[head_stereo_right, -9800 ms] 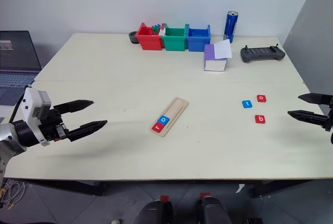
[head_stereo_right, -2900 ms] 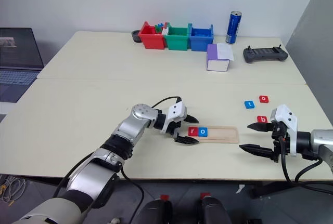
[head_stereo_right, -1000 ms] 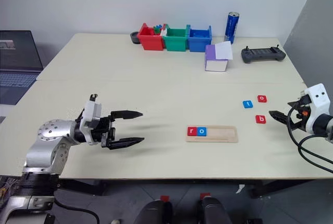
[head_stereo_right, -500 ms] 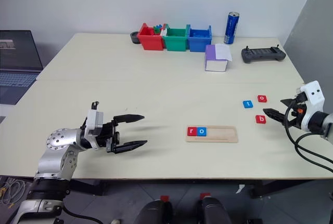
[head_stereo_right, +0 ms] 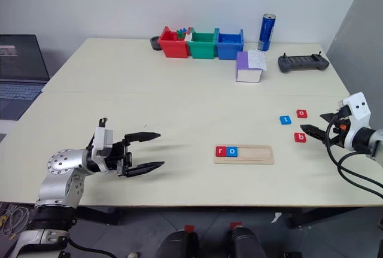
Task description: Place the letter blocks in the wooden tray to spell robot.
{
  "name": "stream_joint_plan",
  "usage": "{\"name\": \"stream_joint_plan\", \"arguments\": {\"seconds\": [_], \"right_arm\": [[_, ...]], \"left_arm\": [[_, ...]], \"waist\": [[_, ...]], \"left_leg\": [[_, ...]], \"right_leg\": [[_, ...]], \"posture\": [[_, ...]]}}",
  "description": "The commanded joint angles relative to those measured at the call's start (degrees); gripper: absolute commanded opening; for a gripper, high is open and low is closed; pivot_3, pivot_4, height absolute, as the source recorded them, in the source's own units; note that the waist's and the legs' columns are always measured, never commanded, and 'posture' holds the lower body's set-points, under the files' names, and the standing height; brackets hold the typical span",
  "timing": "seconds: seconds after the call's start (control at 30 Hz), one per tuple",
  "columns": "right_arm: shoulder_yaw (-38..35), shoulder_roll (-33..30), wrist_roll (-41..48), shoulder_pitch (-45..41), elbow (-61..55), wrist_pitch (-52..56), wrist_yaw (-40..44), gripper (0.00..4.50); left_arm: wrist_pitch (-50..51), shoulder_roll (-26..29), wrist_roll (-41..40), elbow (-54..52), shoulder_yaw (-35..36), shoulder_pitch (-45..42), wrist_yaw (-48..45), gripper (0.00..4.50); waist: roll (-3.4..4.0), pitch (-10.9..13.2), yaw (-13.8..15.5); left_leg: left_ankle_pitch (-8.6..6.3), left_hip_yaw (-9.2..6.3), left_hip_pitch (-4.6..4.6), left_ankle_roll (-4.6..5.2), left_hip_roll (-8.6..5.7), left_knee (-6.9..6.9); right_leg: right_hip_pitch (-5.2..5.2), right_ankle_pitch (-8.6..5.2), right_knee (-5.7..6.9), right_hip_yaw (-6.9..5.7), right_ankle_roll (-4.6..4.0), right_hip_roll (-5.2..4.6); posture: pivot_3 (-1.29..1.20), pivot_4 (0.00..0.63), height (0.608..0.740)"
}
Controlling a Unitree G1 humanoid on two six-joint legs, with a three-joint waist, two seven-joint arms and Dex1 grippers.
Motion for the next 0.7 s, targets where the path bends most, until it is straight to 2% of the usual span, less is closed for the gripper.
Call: {"name": "stream_joint_plan", "arguments": {"seconds": [0.03,0.37,0.57,0.7], "right_arm": [[-1.0,-0.2,0.5,-0.8,-1.1,-0.6,0.0,4.5],[-0.2,0.1,0.0,-0.8,-1.2,-0.8,-0.1,4.5],[1.9,1.3,-3.5,-3.8,1.0,-0.7,-5.5,4.5],[-0.5,6.3,-3.0,-4.4,-0.1,3.2,-13.7,4.5]], "left_arm": [[-1.4,0.1,-1.0,-0.3,1.5,-0.3,-0.1,4.49],[-2.1,-0.2,-1.3,0.5,1.6,-0.9,0.0,4.49],[-0.8,0.3,-1.4,0.3,1.4,-1.4,-0.2,4.49],[-0.2,0.6,-1.3,0.1,1.2,-1.3,-0.5,4.49]], "waist": [[0.0,0.0,0.0],[0.0,0.0,0.0],[0.0,0.0,0.0],[0.0,0.0,-0.1]], "left_leg": [[0.0,0.0,0.0,0.0,0.0,0.0],[0.0,0.0,0.0,0.0,0.0,0.0],[0.0,0.0,0.0,0.0,0.01,-0.01],[0.0,0.01,-0.01,0.0,0.01,-0.04]], "right_leg": [[0.0,0.0,0.0,0.0,0.0,0.0],[0.0,0.0,0.0,0.0,0.0,0.0],[-0.01,0.0,0.01,-0.01,0.0,0.0],[-0.01,0.0,-0.02,0.0,0.0,0.01]], "posture": [[0.0,0.15,0.74],[0.0,0.15,0.74],[0.0,0.15,0.74],[0.0,0.15,0.74]]}}
